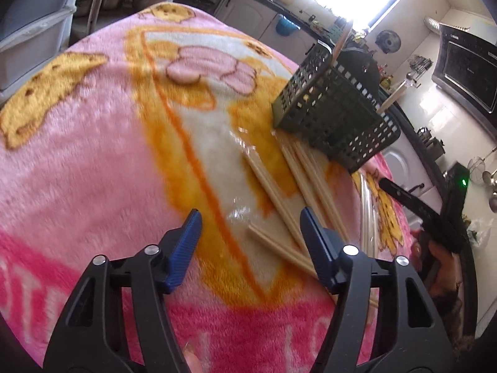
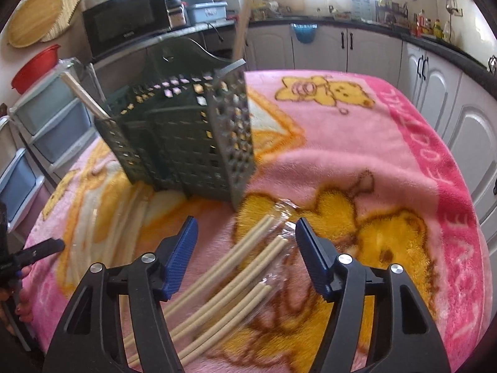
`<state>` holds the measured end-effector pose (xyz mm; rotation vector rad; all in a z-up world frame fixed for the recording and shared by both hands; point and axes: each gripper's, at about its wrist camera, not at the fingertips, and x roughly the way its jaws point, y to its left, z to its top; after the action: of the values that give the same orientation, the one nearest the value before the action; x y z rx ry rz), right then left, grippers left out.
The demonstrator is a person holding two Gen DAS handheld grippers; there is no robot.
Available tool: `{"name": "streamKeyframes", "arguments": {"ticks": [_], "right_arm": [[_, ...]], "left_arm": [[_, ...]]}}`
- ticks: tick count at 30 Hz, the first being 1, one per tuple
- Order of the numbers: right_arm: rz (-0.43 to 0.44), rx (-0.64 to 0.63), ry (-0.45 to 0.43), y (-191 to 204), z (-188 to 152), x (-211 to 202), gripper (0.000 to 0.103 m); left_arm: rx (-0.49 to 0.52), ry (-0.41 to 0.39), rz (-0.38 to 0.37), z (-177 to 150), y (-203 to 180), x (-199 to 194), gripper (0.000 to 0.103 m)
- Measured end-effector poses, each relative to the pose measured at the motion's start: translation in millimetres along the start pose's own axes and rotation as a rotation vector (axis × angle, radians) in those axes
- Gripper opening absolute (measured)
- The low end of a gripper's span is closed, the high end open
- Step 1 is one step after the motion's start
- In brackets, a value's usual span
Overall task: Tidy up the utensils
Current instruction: 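Close the left tool on a chopstick while the right tool grasps another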
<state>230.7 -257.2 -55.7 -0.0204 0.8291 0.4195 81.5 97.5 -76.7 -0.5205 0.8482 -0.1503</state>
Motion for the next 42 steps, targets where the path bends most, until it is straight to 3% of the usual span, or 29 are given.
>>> {"name": "streamKeyframes", "arguments": {"ticks": [8,15,21,26,31,42], "right_arm": [[0.021,0.032,0.061,-17.6,11.1,25.9,0.058],[0.025,0.05,0.087,-27.2,20.6,39.0,0.051],[0.002,0.05,0.124,-30.8,22.2,50.9,0.03],[0.026,0.051,0.119,-30.3,19.5,47.5,0.004],[0.043,0.045,0.087,-23.6,16.3,35.7,0.003],[0.145,0.061,-0.09,-6.1,21.0,-31.5,0.003]], "left_arm": [[0.005,0.002,0.012,2.6,-2.6,9.8,0.049],[0.069,0.013,0.063,9.2,-10.8,24.7,0.023],[0.056,0.013,0.064,11.4,-3.3,27.0,0.007],[0.043,0.012,0.055,13.2,-0.9,27.4,0.003],[0.038,-0.004,0.034,13.8,-1.8,24.0,0.001],[0.065,-0.11,-0.025,27.1,-19.4,-7.0,0.001]]}}
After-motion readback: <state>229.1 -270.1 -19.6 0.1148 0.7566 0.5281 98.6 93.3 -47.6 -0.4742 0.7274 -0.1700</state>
